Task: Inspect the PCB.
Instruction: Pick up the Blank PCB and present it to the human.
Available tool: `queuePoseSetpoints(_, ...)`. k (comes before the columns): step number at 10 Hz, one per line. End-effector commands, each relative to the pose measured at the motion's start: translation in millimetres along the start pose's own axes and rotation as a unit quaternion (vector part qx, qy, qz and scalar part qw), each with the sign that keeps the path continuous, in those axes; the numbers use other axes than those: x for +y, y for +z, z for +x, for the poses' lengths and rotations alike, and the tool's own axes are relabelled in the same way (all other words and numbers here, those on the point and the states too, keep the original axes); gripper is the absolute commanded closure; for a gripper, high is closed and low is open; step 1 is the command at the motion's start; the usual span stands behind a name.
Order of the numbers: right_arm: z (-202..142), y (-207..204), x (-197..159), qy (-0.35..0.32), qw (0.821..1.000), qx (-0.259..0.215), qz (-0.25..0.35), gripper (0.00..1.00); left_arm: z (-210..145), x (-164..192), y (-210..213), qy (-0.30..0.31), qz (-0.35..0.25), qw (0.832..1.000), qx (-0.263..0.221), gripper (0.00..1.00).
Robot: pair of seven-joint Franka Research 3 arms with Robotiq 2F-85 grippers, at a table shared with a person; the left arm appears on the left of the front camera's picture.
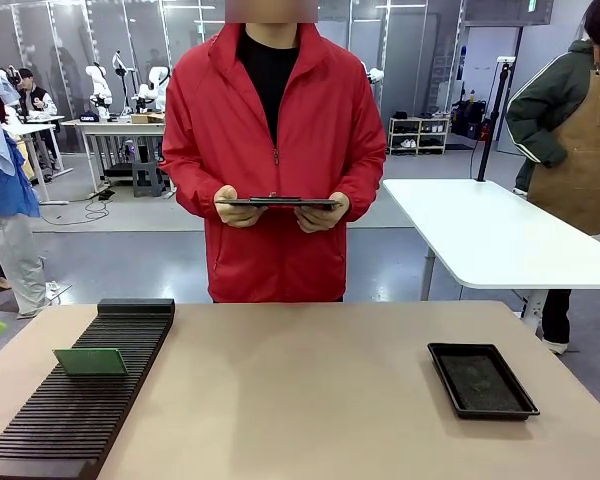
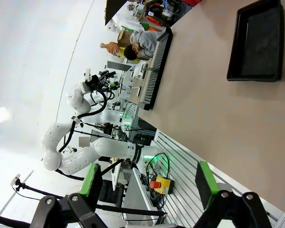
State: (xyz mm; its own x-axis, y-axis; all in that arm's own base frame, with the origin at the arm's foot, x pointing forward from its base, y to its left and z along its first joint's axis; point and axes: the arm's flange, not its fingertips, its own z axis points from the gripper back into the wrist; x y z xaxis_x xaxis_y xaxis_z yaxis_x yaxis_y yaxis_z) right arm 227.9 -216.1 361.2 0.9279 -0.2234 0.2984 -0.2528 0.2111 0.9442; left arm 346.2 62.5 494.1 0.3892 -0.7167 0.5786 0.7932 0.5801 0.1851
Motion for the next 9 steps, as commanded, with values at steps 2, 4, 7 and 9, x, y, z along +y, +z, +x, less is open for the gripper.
queuePoseSetpoints(2, -1, 0, 1, 0.002, 1.000, -0.002, 0.005, 0.00, -1, 1, 6, 0.001, 0.005, 1.000, -0.005, 0.00)
queuePoseSetpoints(4, -1, 0, 1, 0.002, 1.000, -0.002, 0.005, 0.00, -1, 1, 6, 0.001, 0.005, 1.000, -0.005, 0.00)
queuePoseSetpoints(7, -1, 0, 1, 0.002, 1.000, -0.002, 0.005, 0.00, 12, -9, -24, -0.083, 0.020, 0.994, 0.061, 0.00)
queuePoseSetpoints(9, -1, 0, 1, 0.002, 1.000, -0.002, 0.005, 0.00, 24, -6, -54, -0.136, 0.014, 0.987, 0.079, 0.00)
